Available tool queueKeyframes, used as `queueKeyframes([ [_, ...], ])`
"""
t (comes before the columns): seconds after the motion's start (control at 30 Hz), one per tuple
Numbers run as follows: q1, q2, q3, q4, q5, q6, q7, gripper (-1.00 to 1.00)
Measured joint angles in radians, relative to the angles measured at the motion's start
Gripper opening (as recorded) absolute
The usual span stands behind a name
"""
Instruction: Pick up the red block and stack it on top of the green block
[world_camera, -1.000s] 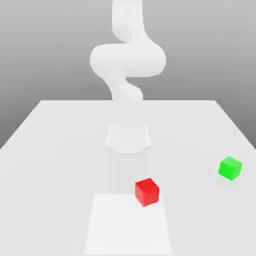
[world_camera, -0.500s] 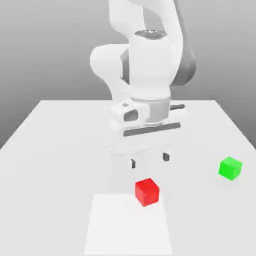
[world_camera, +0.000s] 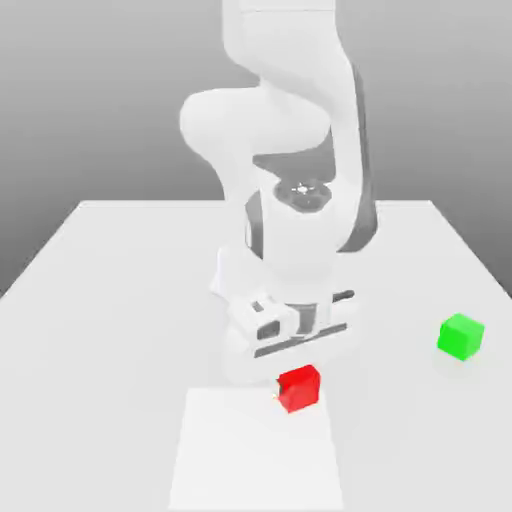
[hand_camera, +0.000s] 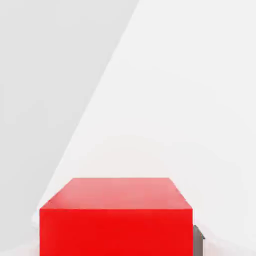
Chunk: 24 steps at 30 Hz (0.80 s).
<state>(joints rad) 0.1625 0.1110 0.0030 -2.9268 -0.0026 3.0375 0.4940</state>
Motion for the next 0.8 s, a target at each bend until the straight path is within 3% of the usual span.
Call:
queueKeyframes([
  [0.23,0.019,-0.224,0.015,-0.024,0.007,-0.200,-0.011,-1.00],
  [0.8,0.501,-0.204,0.392,0.160,0.080,-0.359,-0.223,-1.00],
])
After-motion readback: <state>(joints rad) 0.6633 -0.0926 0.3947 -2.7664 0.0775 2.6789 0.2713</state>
